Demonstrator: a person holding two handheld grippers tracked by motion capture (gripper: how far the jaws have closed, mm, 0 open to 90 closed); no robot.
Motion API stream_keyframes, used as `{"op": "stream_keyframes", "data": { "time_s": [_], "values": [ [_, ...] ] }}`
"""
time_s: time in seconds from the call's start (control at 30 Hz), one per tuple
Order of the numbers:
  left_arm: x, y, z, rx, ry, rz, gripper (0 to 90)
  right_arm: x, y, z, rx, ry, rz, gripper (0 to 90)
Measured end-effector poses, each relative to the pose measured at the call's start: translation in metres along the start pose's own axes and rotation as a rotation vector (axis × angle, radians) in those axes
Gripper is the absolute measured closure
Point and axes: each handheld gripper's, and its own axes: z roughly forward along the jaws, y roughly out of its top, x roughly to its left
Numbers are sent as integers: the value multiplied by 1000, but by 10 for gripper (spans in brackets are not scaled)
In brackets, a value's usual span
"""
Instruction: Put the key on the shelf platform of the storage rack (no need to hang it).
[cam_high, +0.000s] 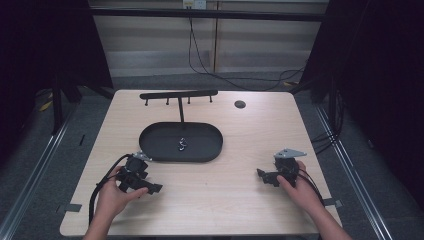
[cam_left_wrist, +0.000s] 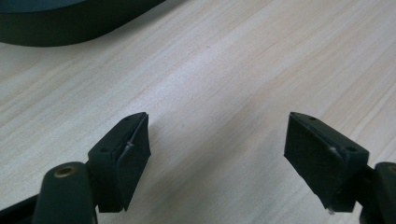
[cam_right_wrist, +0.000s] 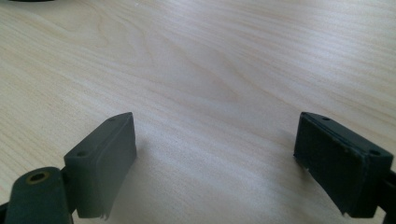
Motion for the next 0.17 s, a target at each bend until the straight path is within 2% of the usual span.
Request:
{"op": "stream_keyframes", "data": {
  "time_s": [0.17],
  "values": [
    [-1,0,0,-14,12,13,226,0,0,0,0,2,-1,124]
  ]
}}
